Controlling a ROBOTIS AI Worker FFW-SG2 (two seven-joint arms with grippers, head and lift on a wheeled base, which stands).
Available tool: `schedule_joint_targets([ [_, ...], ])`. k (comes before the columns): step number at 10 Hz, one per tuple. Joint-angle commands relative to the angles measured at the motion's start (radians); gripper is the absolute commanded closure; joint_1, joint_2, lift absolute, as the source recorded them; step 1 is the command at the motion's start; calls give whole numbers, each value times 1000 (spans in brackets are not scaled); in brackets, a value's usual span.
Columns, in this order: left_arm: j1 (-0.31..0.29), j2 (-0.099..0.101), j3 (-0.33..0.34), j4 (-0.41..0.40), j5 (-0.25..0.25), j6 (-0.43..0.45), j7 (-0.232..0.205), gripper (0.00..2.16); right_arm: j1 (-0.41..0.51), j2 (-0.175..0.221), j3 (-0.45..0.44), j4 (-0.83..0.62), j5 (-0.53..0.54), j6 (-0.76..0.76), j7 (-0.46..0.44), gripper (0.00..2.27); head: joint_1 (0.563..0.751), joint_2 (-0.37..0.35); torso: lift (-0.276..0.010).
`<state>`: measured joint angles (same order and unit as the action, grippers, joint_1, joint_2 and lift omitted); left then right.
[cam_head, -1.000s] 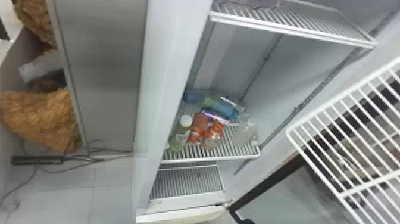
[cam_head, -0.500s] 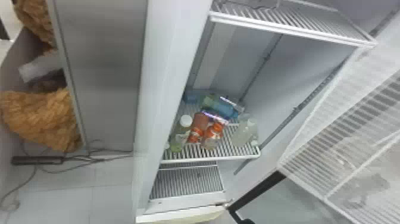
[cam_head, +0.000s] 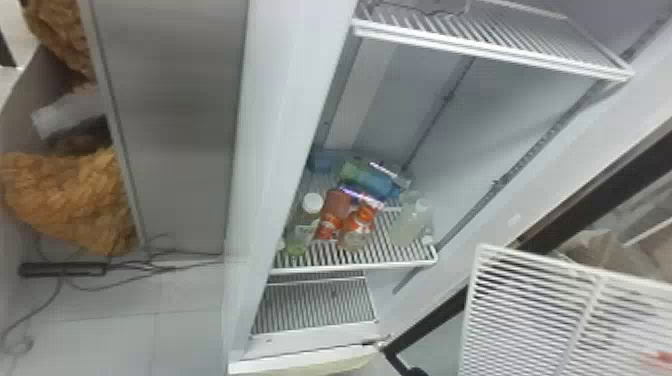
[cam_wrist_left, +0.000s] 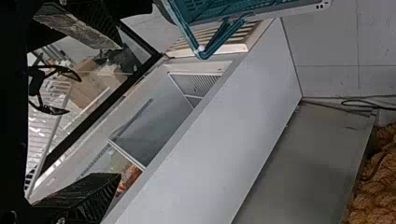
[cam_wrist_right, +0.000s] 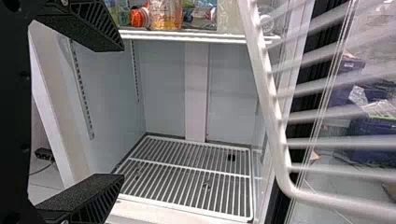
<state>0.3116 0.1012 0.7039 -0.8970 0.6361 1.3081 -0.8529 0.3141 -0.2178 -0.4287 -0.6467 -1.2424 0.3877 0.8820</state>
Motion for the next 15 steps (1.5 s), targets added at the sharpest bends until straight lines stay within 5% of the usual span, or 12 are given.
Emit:
schedule_joint_targets([
  [1,0,0,0,0,0,0,0,-2,0,0,0,0,0,0,0,-2,695,-350,0],
  [15,0,0,0,0,0,0,0,-2,0,0,0,0,0,0,0,-2,695,-350,0],
])
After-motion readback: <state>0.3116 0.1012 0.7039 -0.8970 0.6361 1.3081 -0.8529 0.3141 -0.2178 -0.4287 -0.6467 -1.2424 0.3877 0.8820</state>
